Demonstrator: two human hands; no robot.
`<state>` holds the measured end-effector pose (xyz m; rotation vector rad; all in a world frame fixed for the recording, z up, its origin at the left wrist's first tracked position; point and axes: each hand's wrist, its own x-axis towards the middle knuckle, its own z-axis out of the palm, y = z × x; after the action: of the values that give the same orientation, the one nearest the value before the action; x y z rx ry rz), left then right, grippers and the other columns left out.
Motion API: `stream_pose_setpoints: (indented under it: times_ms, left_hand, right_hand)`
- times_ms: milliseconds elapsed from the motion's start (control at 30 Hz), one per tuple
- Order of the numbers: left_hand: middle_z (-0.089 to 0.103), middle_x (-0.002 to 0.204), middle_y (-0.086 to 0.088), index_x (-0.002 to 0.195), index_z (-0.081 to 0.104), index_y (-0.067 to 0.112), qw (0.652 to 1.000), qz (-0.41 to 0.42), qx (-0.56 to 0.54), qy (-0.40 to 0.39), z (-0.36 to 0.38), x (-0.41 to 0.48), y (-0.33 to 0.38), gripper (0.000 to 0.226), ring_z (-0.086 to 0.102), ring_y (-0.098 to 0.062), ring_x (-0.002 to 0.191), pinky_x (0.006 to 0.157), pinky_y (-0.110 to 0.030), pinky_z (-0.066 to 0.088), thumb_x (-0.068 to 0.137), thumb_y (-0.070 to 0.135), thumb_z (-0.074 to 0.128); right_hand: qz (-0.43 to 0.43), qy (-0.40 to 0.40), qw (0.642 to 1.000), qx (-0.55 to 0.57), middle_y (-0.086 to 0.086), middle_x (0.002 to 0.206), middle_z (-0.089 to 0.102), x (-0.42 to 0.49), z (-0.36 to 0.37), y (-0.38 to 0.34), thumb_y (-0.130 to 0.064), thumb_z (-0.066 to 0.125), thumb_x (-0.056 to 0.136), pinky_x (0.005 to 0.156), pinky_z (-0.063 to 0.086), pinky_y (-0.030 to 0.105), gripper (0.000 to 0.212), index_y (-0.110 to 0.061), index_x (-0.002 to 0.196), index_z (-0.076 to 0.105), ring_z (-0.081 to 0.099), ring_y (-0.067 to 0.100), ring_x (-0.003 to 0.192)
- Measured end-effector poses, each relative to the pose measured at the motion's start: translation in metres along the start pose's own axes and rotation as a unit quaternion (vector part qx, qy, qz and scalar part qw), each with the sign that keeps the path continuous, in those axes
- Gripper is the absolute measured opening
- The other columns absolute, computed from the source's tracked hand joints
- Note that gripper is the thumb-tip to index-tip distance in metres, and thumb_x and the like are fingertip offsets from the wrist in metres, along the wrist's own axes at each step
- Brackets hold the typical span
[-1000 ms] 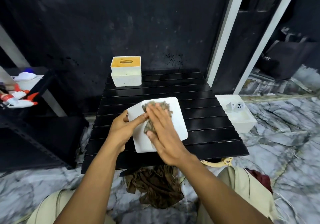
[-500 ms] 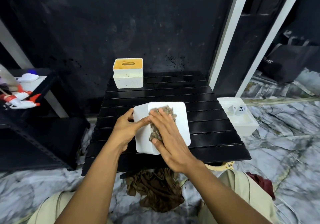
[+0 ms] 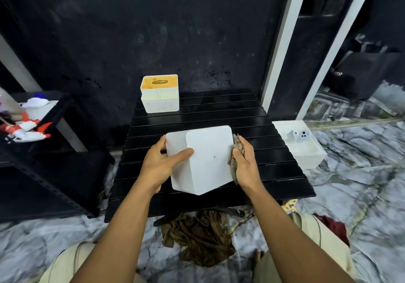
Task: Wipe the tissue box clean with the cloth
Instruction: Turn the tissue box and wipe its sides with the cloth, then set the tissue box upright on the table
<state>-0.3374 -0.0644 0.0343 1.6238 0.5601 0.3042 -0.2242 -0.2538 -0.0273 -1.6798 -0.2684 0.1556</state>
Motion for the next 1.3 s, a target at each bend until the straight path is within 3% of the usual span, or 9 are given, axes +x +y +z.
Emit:
stream_pose_setpoints:
  times_ms: [133,233,400,533,633,733,900,1067,1300]
  left_hand:
    - [0.068,0.109,0.003,0.106,0.062,0.040,1.000,-0.019,0.005,0.014,-0.009,0.008,0.000,0.041,0.070,-0.015,0.095,0.089,-0.041,0.056,0.073,0.029,0.084]
    - [0.067,0.105,0.006,0.147,0.039,0.017,0.999,-0.027,0.007,0.033,-0.012,0.015,0.002,0.086,0.066,-0.009,0.094,0.089,-0.038,0.054,0.075,0.034,0.083]
    - [0.070,0.106,0.011,0.146,0.042,0.019,0.997,-0.008,0.050,0.053,-0.014,0.019,0.010,0.094,0.067,-0.010,0.099,0.091,-0.034,0.053,0.067,0.047,0.085]
    - [0.066,0.112,0.011,0.139,0.048,0.026,0.987,0.033,0.141,0.066,-0.012,0.014,0.014,0.090,0.063,-0.015,0.108,0.093,-0.038,0.052,0.062,0.059,0.081]
    - [0.059,0.123,0.008,0.143,0.039,0.040,0.972,0.083,0.208,0.063,-0.014,0.012,0.015,0.107,0.059,-0.018,0.114,0.094,-0.046,0.052,0.048,0.072,0.076]
    - [0.047,0.130,0.008,0.145,0.031,0.044,0.959,0.140,0.238,0.058,-0.020,0.007,0.015,0.110,0.052,-0.018,0.122,0.097,-0.049,0.051,0.048,0.068,0.076]
    - [0.029,0.148,0.012,0.156,0.006,0.035,0.934,0.217,0.284,0.022,-0.035,-0.007,0.012,0.129,0.030,-0.003,0.136,0.111,-0.036,0.034,0.057,0.051,0.087]
    - [0.022,0.149,0.006,0.156,0.000,0.030,0.880,0.295,0.373,0.011,-0.034,-0.022,-0.006,0.127,0.027,0.001,0.126,0.098,-0.031,0.038,0.065,0.032,0.089]
    - [0.024,0.146,-0.008,0.154,0.013,0.016,0.812,0.411,0.414,0.003,-0.034,-0.014,-0.053,0.120,0.020,-0.024,0.145,0.108,-0.064,0.035,0.062,0.017,0.091]
  right_hand:
    - [0.039,0.013,0.998,-0.057,0.002,0.140,0.048,0.009,-0.014,0.010,-0.021,0.047,0.102,0.098,0.039,0.011,0.038,-0.018,0.140,0.047,0.049,0.012,0.122]
    - [0.008,0.011,0.991,-0.132,0.003,0.134,0.053,0.004,-0.021,0.016,-0.017,0.048,0.101,0.107,0.034,0.023,0.034,-0.019,0.134,0.054,0.049,0.014,0.123]
    - [-0.038,-0.086,0.963,-0.251,0.000,0.147,0.046,-0.011,-0.018,0.013,-0.012,0.050,0.098,0.112,0.029,0.026,0.044,-0.021,0.141,0.048,0.035,0.014,0.140]
    - [-0.081,-0.097,0.979,-0.162,-0.012,0.148,0.038,-0.023,-0.002,-0.010,-0.029,0.052,0.090,0.113,0.036,0.043,0.058,-0.034,0.146,0.036,0.035,0.013,0.140]
    - [-0.068,-0.107,0.989,-0.075,-0.014,0.141,0.039,-0.031,0.012,-0.026,-0.047,0.050,0.087,0.108,0.039,0.036,0.065,-0.035,0.148,0.032,0.039,0.008,0.132]
    - [-0.032,-0.086,0.996,-0.019,-0.010,0.143,0.036,-0.027,0.016,-0.036,-0.058,0.048,0.086,0.108,0.037,0.033,0.070,-0.041,0.150,0.025,0.042,0.006,0.129]
    - [0.023,-0.092,0.994,-0.045,-0.029,0.138,0.047,-0.020,0.014,-0.026,-0.083,0.041,0.078,0.113,0.031,0.052,0.075,-0.057,0.145,0.019,0.036,0.013,0.139]
    - [0.053,-0.135,0.989,0.013,-0.016,0.120,0.059,-0.022,0.017,-0.022,-0.045,0.054,0.095,0.097,0.044,0.024,0.044,-0.030,0.136,0.050,0.055,0.004,0.111]
    - [-0.070,-0.086,0.956,-0.271,-0.007,0.139,0.044,-0.024,0.019,-0.016,-0.034,0.069,0.086,0.110,0.035,0.034,0.060,-0.026,0.140,0.043,0.030,0.003,0.120]
